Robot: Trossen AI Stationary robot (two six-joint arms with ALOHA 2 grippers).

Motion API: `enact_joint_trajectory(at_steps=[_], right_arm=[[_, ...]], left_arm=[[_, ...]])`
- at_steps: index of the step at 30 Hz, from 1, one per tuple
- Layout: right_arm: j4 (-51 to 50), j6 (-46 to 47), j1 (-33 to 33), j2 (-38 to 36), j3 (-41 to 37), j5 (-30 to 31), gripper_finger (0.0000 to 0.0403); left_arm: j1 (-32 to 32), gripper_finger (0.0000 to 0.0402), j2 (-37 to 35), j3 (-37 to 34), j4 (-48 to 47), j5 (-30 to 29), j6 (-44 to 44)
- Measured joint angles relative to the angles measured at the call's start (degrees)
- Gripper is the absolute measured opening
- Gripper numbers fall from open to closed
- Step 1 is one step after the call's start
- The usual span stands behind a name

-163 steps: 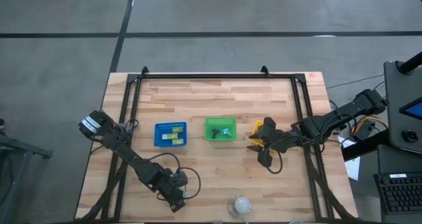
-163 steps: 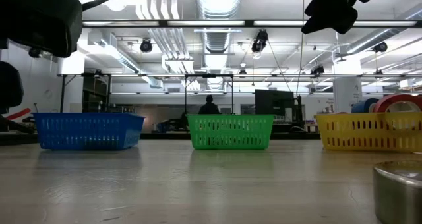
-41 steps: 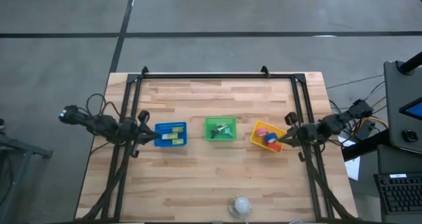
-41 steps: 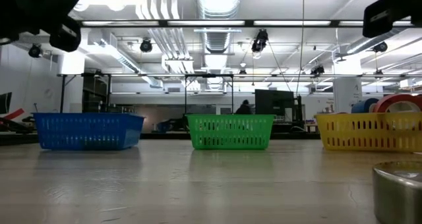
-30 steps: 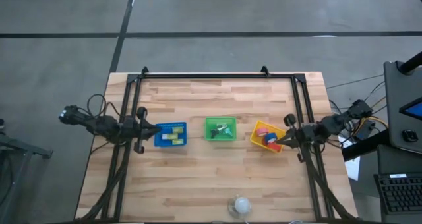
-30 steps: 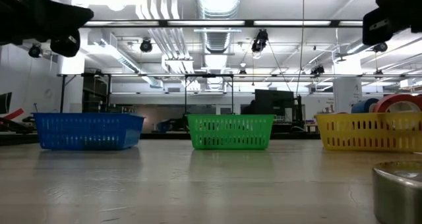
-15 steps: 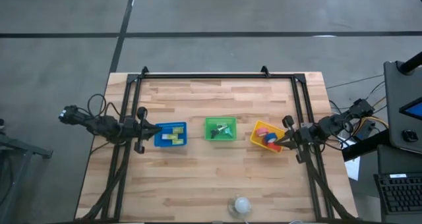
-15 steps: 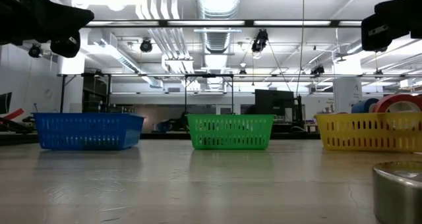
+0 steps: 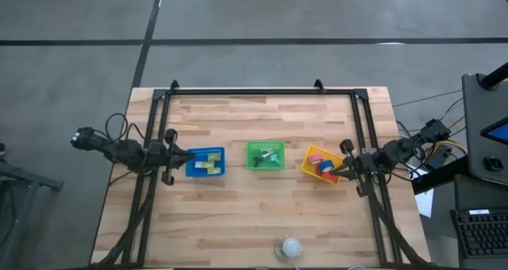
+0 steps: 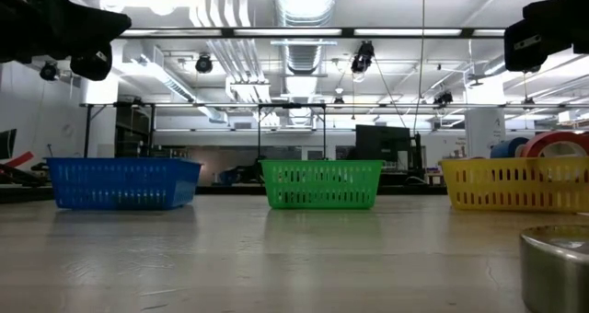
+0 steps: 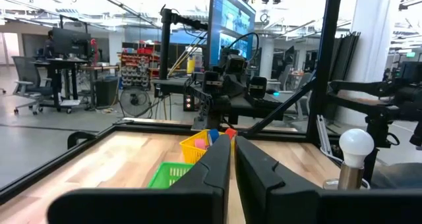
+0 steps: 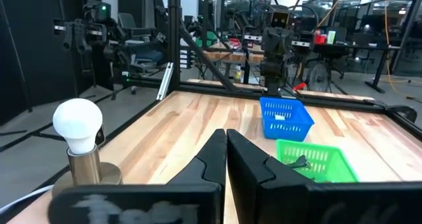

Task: Pick and place Stapler, Stapler remover, tape
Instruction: Return to Home Position

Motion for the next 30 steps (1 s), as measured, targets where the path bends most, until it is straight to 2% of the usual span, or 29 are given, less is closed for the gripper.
enact_joint_trajectory(at_steps=[30], right_arm=[[-0.01,0.00,0.02,-0.02,0.00,0.02,0.0009]], left_arm=[[-0.01,0.0028,0.00,0.04,-0.02,0.02,0.00]])
